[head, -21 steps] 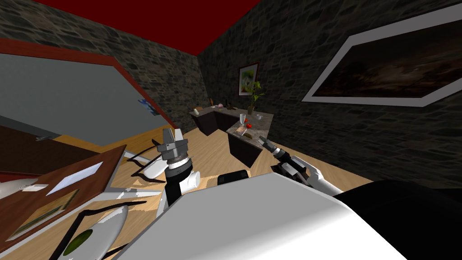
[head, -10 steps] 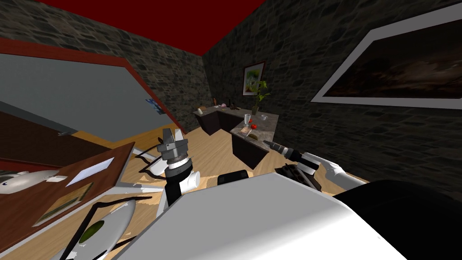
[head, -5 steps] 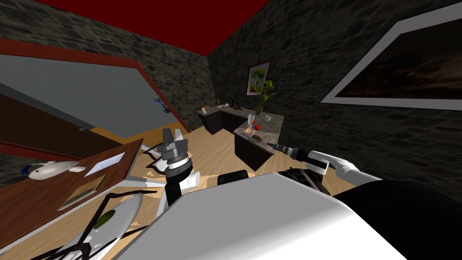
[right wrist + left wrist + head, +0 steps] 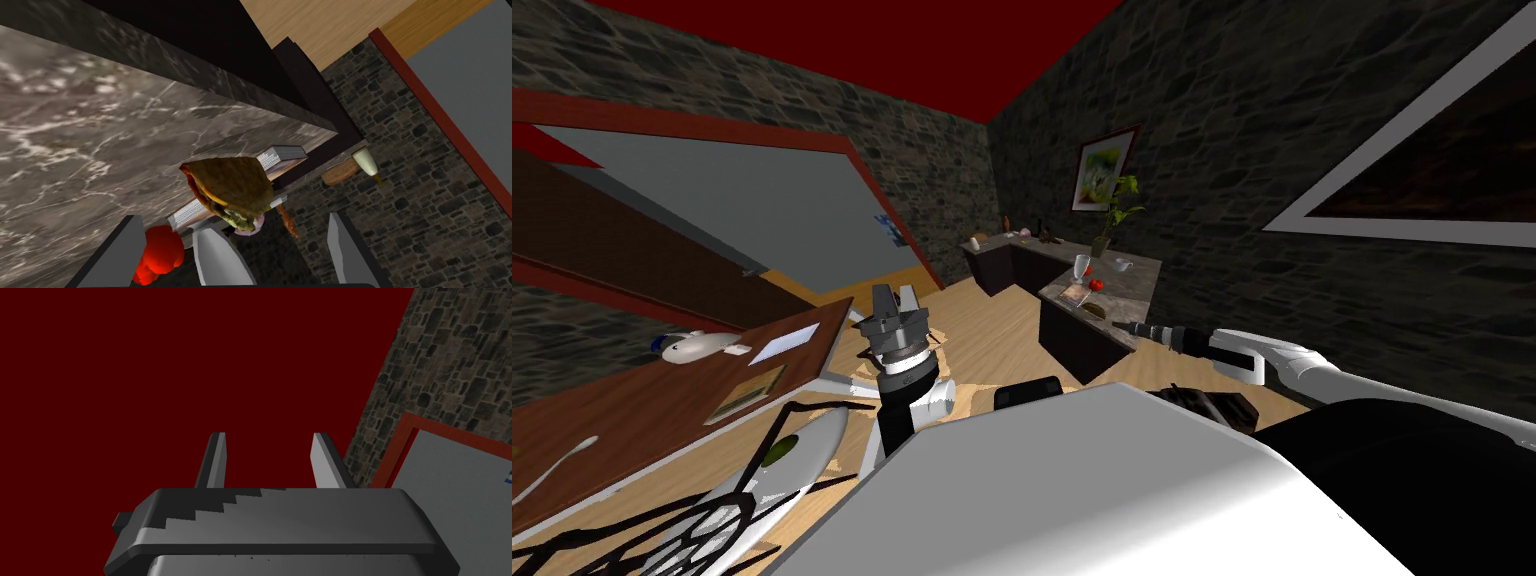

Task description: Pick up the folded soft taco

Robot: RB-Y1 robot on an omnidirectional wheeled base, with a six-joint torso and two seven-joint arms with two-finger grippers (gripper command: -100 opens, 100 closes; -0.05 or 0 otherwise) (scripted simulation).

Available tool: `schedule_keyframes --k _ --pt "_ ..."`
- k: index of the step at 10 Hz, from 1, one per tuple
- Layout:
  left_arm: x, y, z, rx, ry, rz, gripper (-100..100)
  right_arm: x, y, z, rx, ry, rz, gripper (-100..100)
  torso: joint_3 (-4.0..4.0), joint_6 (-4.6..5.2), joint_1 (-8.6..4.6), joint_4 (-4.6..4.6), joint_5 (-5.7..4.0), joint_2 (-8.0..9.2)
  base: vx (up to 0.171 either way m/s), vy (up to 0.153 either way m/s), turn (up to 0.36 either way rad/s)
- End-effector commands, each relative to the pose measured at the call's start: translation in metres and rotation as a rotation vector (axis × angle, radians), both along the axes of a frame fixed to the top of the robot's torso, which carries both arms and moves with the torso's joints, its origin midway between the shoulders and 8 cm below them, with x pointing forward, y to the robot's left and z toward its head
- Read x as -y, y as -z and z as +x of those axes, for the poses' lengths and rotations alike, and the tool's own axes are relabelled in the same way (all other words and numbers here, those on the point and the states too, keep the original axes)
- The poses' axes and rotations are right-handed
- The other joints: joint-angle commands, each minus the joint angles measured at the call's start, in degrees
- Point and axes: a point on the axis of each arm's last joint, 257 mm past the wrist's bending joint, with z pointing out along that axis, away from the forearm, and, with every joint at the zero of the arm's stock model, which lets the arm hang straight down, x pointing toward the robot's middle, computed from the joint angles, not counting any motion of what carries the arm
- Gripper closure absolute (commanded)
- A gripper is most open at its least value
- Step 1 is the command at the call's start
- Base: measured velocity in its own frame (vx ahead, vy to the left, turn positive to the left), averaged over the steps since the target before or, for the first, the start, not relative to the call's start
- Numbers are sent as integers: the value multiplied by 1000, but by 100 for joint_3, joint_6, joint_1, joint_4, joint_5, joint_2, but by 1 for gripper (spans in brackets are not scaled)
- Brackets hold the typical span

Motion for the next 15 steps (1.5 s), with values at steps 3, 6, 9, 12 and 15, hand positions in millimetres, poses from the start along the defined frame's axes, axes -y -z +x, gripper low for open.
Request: schedule_keyframes --k 3,6,9,12,15 --pt "0 0 0 0 0 0 0 37 8 -17 -74 -48 -175 -100 -2 5 0 -1 0 -3 31 37 162" --pt "0 0 0 0 0 0 0 81 10 -39 -157 -112 -366 -100 -6 -1 6 -2 2 -10 42 48 272" --pt "0 0 0 0 0 0 0 116 8 -58 -226 -175 -518 -100 -5 0 13 -2 3 -9 40 56 246" --pt "0 0 0 0 0 0 0 144 4 -75 -286 -238 -641 -100 -1 3 14 0 3 -1 29 60 210" --pt "0 0 0 0 0 0 0 144 3 -75 -286 -239 -644 0 7 10 4 3 0 12 8 28 46"
